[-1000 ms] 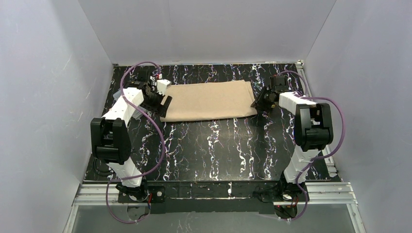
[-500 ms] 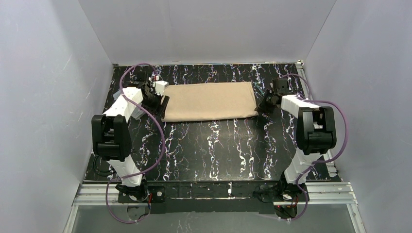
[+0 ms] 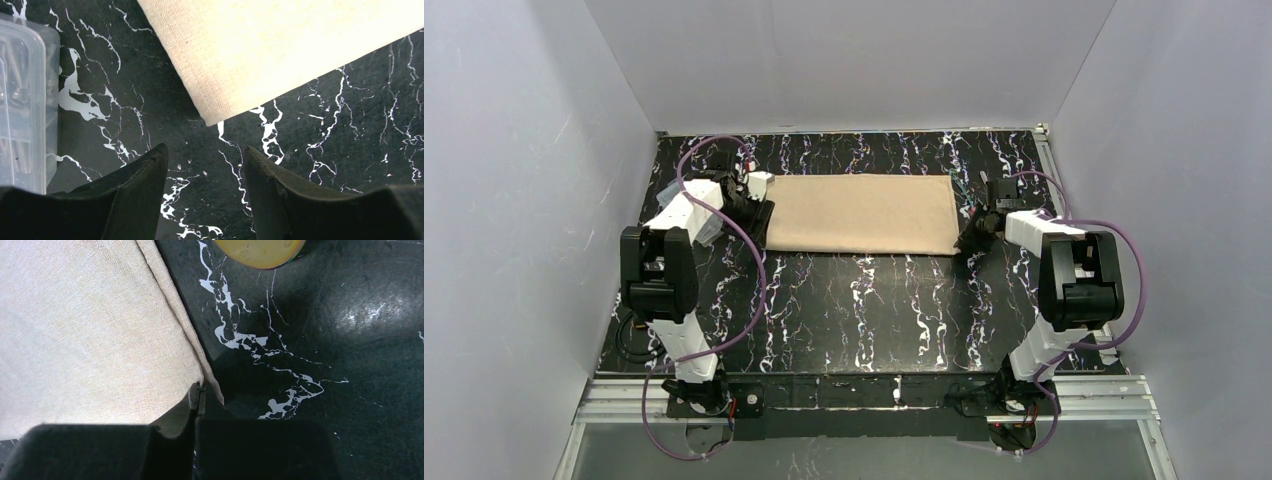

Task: Fold the napkin into a case and place the utensils inside
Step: Move the rectangle-folded napkin to the center of the board.

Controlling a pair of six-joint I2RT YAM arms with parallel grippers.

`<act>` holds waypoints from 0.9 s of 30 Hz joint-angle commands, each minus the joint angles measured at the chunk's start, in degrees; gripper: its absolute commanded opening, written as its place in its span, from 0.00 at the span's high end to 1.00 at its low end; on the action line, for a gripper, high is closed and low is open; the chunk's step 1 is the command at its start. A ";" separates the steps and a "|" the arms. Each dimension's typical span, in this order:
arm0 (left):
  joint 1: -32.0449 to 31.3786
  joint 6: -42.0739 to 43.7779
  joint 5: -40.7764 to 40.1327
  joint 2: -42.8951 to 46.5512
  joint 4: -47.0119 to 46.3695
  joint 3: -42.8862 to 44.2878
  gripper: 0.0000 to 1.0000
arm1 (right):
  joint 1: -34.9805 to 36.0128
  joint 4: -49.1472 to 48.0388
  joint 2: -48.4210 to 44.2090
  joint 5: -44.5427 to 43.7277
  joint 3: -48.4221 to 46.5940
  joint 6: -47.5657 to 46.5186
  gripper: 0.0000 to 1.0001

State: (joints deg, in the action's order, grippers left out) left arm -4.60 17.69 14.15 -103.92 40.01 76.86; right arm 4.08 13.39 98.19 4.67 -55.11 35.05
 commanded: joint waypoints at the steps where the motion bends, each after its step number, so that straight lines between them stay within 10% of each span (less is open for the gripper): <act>1: -0.74 -0.76 2.38 -0.29 -0.67 -0.20 0.46 | -0.34 0.43 -1.81 -1.89 -0.08 0.22 0.99; 4: -0.95 -1.10 2.33 -1.04 -1.00 0.52 0.49 | -0.08 1.63 -2.49 -2.45 -0.54 -0.87 0.97; 9: -0.94 -1.09 1.96 -2.14 -1.10 1.83 0.55 | 0.02 3.94 -4.64 -3.51 -4.56 -2.84 0.59; 18: -0.94 -1.70 2.36 -3.95 -1.86 2.17 0.64 | 0.23 8.16 7.16 -3.83 -28.47 -4.96 0.56; 27: -0.94 -2.31 3.81 -3.63 -1.24 2.72 0.53 | 6.52 8.23 2.83 -11.64 -19.32 -4.46 0.46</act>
State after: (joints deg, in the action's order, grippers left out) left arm -5.43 15.94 15.90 -108.36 37.32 77.80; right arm 8.29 18.76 104.57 -2.85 -79.64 31.16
